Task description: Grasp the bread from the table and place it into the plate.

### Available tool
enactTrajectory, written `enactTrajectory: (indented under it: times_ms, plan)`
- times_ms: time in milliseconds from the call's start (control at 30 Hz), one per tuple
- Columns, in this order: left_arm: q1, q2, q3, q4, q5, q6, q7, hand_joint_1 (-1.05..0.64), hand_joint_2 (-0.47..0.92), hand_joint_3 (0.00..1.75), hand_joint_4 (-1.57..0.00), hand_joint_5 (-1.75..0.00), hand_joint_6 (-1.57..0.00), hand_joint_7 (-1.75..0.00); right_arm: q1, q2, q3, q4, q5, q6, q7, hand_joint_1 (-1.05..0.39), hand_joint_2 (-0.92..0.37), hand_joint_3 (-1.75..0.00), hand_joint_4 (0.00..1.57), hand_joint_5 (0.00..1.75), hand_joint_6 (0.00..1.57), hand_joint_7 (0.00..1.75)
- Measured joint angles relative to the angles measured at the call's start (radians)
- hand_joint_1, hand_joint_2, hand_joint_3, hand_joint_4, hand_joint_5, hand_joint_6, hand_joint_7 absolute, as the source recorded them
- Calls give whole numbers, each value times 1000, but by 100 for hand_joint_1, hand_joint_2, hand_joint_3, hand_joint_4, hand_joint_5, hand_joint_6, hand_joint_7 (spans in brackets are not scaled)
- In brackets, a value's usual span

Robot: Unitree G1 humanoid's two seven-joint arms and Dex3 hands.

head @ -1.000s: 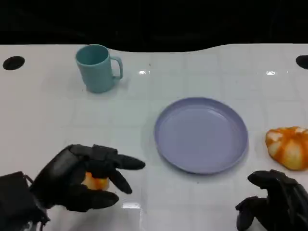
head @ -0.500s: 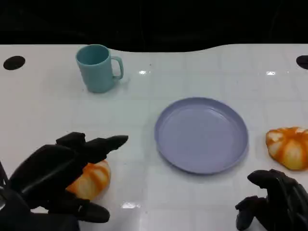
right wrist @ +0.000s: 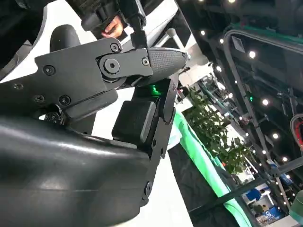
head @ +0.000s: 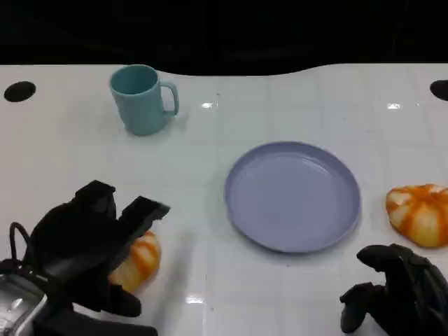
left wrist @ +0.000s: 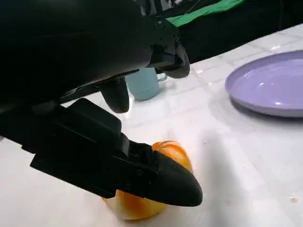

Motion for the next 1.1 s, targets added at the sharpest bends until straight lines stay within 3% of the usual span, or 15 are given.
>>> enactTrajectory:
  times_ms: [367,733,833,900,933,967,1033,1067,1100]
  plan:
    - [-159,4,-130,276,44,69,30,-105,83,2,0,-158,0,-105,6,-4,5,-5,-1,3,-10,-60,-92,-32,157,64,157,27]
    - [-343,-18,-247,595,-11,91,82,-105,78,1,0,-155,0,-120,9,-5,5,-6,4,7,-6,-59,-92,-31,157,62,157,24]
    - [-375,-22,-274,659,-16,90,123,-104,74,0,-2,-166,0,-126,10,-5,4,-6,4,8,-6,-60,-92,-30,157,61,157,24]
    - [-398,-25,-289,708,-38,77,149,-101,71,0,-8,-173,0,-131,10,-5,4,-6,4,8,-6,-60,-92,-30,157,62,157,25]
    - [-407,-26,-294,731,-53,70,159,-94,70,0,-40,-174,0,-139,10,-5,4,-6,4,8,-6,-60,-92,-30,157,62,157,25]
    - [-417,-28,-299,761,-64,56,175,-86,73,4,-84,-172,-17,-143,10,-5,4,-6,4,8,-6,-60,-92,-31,157,62,157,25]
    - [-442,-30,-309,817,-89,31,207,-78,29,111,-119,-154,-71,-114,10,-5,5,-6,4,8,-6,-60,-92,-31,157,62,157,25]
    - [-458,-30,-316,843,-94,20,221,-75,15,149,-128,-143,-100,-94,10,-5,5,-6,4,8,-6,-60,-92,-31,157,62,157,24]
    - [-476,-30,-324,868,-98,11,233,-74,10,161,-131,-139,-111,-87,10,-5,5,-6,4,8,-6,-60,-92,-31,157,62,157,24]
